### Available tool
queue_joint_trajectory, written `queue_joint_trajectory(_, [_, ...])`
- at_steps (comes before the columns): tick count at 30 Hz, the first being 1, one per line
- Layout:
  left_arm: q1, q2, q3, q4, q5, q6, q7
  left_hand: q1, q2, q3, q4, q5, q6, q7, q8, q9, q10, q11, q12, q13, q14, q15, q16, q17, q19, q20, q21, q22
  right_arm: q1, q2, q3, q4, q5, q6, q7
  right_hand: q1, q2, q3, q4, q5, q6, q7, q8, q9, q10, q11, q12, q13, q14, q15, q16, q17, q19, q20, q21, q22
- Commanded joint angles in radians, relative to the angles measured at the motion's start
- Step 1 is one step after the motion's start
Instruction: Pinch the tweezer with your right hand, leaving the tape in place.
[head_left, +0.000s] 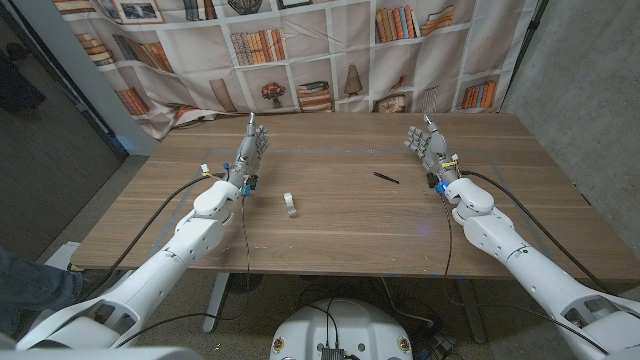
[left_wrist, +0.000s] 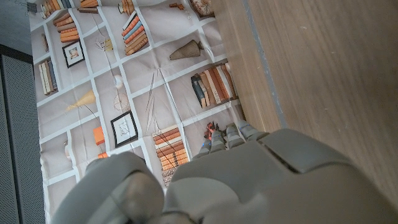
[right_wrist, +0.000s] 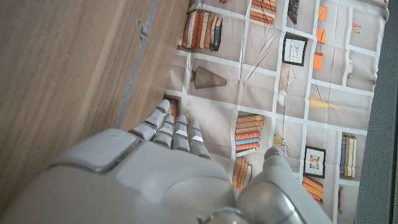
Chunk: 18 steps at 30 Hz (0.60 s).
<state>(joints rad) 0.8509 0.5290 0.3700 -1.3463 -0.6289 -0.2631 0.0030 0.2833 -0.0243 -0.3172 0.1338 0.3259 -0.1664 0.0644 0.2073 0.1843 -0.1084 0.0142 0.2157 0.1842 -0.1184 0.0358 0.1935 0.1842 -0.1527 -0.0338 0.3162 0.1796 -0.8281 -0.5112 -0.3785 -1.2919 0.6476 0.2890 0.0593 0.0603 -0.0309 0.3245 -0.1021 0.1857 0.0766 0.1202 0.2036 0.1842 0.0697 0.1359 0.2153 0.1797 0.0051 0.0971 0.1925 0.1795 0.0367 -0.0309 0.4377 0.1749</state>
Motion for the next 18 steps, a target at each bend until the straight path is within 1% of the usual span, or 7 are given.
queue_joint_trajectory(1, [0.022, 0.031, -0.004, -0.075, 0.029, 0.039, 0.044, 0.011, 0.004, -0.004, -0.002, 0.007, -0.02, 0.002, 0.007, 0.003, -0.002, 0.001, 0.006, 0.003, -0.004, -0.001, 0.006, 0.004, -0.003, -0.007, 0.003, 0.005, 0.002, 0.006, 0.0, 0.008, -0.006, 0.02, 0.026, 0.011, -0.003, 0.007, -0.001, 0.005, 0.003, 0.009, 0.005, 0.003, 0.005, 0.007, 0.005, 0.002, 0.008, 0.008, 0.008, 0.002, 0.009, -0.024, 0.004, 0.001])
queue_joint_trajectory(6, [0.028, 0.034, -0.006, -0.086, 0.036, 0.033, 0.048, 0.014, 0.007, -0.003, -0.003, 0.009, -0.014, 0.001, 0.008, 0.003, 0.005, -0.001, 0.007, 0.003, 0.003, -0.003, 0.007, 0.004, 0.005, -0.006, 0.005, 0.005, -0.021, -0.002, 0.01, -0.021, -0.023, 0.042, -0.002, 0.017, 0.0, 0.007, -0.004, 0.004, 0.012, 0.004, 0.006, 0.003, 0.021, 0.002, 0.01, 0.002, 0.022, 0.002, 0.01, 0.002, 0.023, -0.025, 0.004, 0.002])
queue_joint_trajectory(13, [0.027, 0.034, -0.004, -0.087, 0.037, 0.032, 0.038, 0.019, 0.011, 0.0, -0.005, 0.012, -0.002, 0.003, 0.011, 0.003, 0.016, 0.002, 0.01, 0.003, 0.01, -0.002, 0.008, 0.004, 0.01, -0.005, 0.004, 0.005, -0.073, -0.026, 0.029, -0.094, -0.054, 0.062, -0.066, 0.031, 0.008, 0.009, -0.01, 0.003, 0.041, -0.008, 0.012, 0.004, 0.053, -0.003, 0.019, 0.003, 0.054, -0.005, 0.015, 0.002, 0.055, -0.028, 0.005, 0.002])
queue_joint_trajectory(18, [0.033, 0.037, -0.006, -0.099, 0.041, 0.027, 0.041, 0.022, 0.014, 0.001, -0.007, 0.013, 0.005, 0.003, 0.012, 0.003, 0.02, 0.001, 0.01, 0.003, 0.017, -0.001, 0.009, 0.003, 0.012, -0.005, 0.004, 0.005, -0.089, -0.036, 0.029, -0.114, -0.083, 0.082, -0.085, 0.043, 0.012, 0.011, -0.015, 0.001, 0.054, -0.012, 0.013, 0.004, 0.08, -0.01, 0.026, 0.003, 0.073, -0.01, 0.016, 0.001, 0.072, -0.028, 0.004, 0.002])
